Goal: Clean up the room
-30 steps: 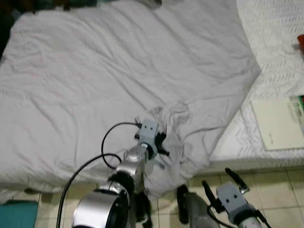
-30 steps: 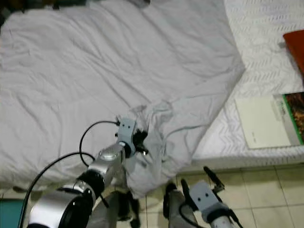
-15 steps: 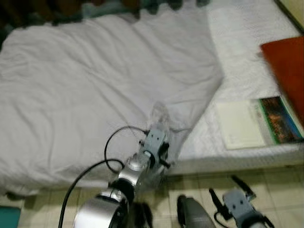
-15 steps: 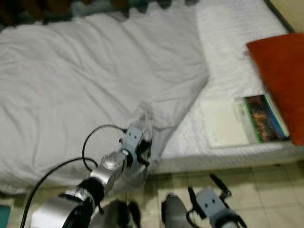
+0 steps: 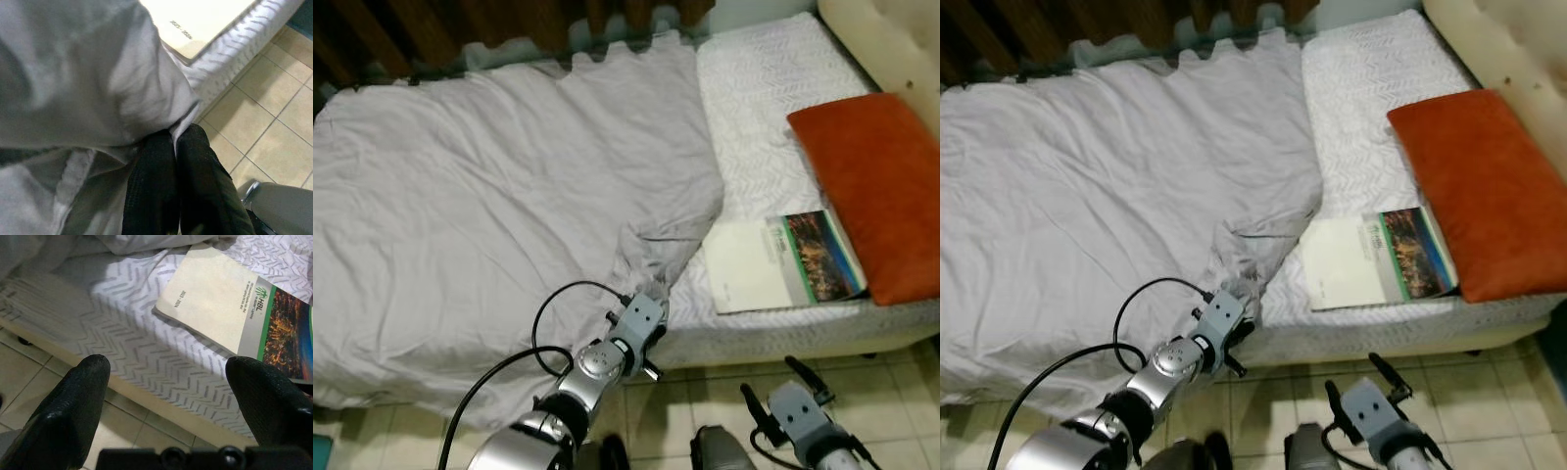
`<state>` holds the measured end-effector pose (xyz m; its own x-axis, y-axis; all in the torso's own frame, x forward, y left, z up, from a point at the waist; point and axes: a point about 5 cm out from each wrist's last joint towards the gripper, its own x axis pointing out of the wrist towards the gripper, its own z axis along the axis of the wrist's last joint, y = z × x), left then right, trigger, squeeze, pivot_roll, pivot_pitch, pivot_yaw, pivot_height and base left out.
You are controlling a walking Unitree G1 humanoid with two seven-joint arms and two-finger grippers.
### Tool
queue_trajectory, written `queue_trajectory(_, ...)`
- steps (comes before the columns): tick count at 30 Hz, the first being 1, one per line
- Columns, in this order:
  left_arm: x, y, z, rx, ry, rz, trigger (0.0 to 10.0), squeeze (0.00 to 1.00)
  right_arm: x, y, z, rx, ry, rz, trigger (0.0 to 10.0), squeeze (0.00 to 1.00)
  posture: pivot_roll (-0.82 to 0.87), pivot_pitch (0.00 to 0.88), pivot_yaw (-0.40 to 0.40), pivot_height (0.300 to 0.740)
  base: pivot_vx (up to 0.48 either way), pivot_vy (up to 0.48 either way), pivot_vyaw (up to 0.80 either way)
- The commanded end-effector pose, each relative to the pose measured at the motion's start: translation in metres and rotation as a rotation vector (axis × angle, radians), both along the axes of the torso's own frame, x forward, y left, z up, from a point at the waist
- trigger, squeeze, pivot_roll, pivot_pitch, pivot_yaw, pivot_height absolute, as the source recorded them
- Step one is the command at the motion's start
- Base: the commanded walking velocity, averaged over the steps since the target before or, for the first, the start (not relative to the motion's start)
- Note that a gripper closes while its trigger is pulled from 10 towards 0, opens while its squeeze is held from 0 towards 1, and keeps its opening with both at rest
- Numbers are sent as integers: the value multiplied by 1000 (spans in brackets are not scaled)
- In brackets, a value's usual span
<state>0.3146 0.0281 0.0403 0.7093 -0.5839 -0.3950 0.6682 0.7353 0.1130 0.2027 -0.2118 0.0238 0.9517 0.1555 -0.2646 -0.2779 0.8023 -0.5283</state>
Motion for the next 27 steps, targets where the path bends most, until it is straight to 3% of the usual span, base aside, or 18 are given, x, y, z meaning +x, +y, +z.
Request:
queue_trajectory(1, -29, -39, -13, -70, 78, -67, 10000, 0, -7, 9, -9, 17, 31, 26, 10000, 0, -308, 233, 139, 740, 0, 0, 0)
queue_trajectory(10, -34, -42, -17, -57, 93, -83, 10000, 0, -8, 11, -13, 17, 50, 44, 10000, 0, -305, 236, 135, 740, -286, -53, 0)
queue_trajectory(16, -44, -52, -21, -28, 97, -159, 10000, 0, -7, 11, -13, 13, 51, 51, 10000, 0, -305, 239, 129, 740, -165, -81, 0)
queue_trajectory(22, -73, -77, -32, 119, 110, -362, 10000, 0, -6, 14, -14, 12, 55, 65, 10000, 0, -310, 238, 127, 740, 0, 0, 0)
queue_trajectory(27, -91, -86, -42, 199, 132, -452, 10000, 0, -6, 20, -16, 10, 63, 91, 10000, 0, -324, 239, 129, 740, 0, 0, 0)
